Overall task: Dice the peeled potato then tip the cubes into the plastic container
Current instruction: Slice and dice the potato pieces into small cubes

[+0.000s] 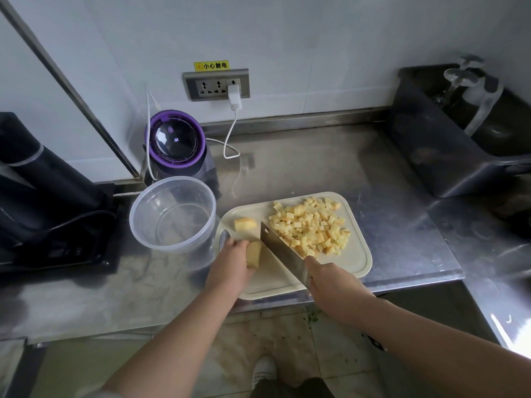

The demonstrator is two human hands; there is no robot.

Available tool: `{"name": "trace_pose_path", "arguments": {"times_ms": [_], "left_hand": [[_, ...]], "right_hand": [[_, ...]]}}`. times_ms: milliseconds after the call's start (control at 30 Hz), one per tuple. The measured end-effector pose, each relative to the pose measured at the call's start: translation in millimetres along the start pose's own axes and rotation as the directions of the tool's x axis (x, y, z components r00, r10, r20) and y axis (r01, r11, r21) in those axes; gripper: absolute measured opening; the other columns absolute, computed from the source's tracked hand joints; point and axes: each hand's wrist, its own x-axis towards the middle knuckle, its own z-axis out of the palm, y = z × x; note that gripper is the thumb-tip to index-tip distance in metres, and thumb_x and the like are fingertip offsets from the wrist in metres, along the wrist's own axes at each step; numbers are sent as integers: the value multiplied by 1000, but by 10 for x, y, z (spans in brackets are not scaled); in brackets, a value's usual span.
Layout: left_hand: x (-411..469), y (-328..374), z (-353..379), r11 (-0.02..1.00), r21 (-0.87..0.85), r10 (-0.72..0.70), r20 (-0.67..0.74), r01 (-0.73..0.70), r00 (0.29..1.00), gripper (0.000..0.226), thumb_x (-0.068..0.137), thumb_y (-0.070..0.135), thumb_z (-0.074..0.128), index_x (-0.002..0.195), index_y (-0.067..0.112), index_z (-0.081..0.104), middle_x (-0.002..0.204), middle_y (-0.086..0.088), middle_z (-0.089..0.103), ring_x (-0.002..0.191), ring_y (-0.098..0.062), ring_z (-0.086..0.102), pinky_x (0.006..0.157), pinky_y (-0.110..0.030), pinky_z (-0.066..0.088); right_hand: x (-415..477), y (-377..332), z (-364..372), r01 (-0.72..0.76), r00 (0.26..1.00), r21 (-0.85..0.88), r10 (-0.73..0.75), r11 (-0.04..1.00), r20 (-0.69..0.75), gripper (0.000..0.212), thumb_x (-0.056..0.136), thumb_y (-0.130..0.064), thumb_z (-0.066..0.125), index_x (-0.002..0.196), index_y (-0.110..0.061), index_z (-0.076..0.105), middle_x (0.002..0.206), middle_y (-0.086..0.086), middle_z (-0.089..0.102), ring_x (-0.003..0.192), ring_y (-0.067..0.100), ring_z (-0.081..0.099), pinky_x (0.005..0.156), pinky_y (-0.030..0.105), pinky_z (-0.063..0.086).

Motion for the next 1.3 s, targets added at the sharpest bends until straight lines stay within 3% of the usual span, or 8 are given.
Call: {"name": "trace_pose_path", "arguments": {"times_ms": [167, 367, 500, 667, 833, 967, 1067, 1300], "left_hand": [[6, 91, 57, 999, -29, -31, -74, 29, 997, 35, 88, 27, 62, 120, 16, 57, 118, -3, 54, 105, -22, 56, 76, -28, 45], [-74, 162, 100, 906, -413, -108, -22, 90, 994, 21, 84, 32, 69, 97, 16, 70, 86, 5, 67, 77, -10, 60, 61, -20, 44], [-46, 95, 68, 788, -583, -215, 44, 200, 976, 14, 92, 21, 60, 89, 18, 73, 86, -3, 72, 79, -19, 69, 77, -43, 58], [-50, 163, 70, 757, -613, -260, 36, 227, 965, 28, 84, 12, 65, 60, 25, 62, 75, -10, 72, 78, -27, 70, 79, -45, 57], [-51, 185, 30, 698, -660, -291, 93, 278, 952, 27, 83, 7, 66, 64, 24, 60, 80, -9, 71, 81, -26, 70, 81, -42, 58], [-45, 172, 59, 675, -686, -289, 94, 272, 953, 6, 84, 6, 66, 85, 12, 66, 84, -9, 71, 78, -23, 71, 77, -39, 59], [-54, 173, 85, 681, -688, -280, 68, 249, 957, 10, 86, 6, 65, 82, 14, 63, 84, -9, 71, 75, -22, 71, 77, -39, 59], [-71, 155, 88, 685, -692, -268, 53, 229, 962, 6, 87, 6, 64, 89, 6, 70, 79, -9, 72, 75, -20, 71, 75, -34, 59]], "right_hand": [[10, -9, 29, -5, 1000, 34, 6, 999, -4, 29, 102, -16, 44, 129, -20, 35, 84, -1, 54, 65, 9, 54, 50, 20, 41], [-14, 17, 36, 8, 1000, 4, -8, 1000, 2, 33, 101, -15, 47, 130, -20, 32, 82, -2, 53, 60, 8, 52, 46, 18, 35], [-42, 19, 92, 3, 1000, -28, -2, 1000, 13, 34, 100, -13, 48, 129, -22, 32, 87, 0, 59, 71, 12, 62, 53, 22, 48], [-85, -3, 127, 28, 1000, -44, -27, 999, 16, 41, 98, -5, 46, 133, -22, 32, 91, 1, 59, 76, 12, 63, 58, 21, 49], [-118, -17, 105, 84, 996, -107, -84, 991, 8, 44, 97, -2, 43, 136, -19, 32, 94, 2, 58, 79, 16, 62, 62, 26, 49], [-105, 6, 79, 112, 994, -178, -114, 978, 4, 46, 95, -2, 41, 137, -18, 31, 96, 3, 57, 82, 20, 63, 65, 31, 51], [-117, 6, 80, 148, 989, -215, -150, 965, 8, 46, 98, -7, 44, 140, -18, 29, 103, 3, 57, 83, 18, 63, 68, 29, 52], [-66, 57, -109, 51, 999, -90, -50, 995, 9, 44, 97, -8, 46, 135, -21, 29, 92, 2, 57, 77, 18, 61, 68, 33, 55]]}}
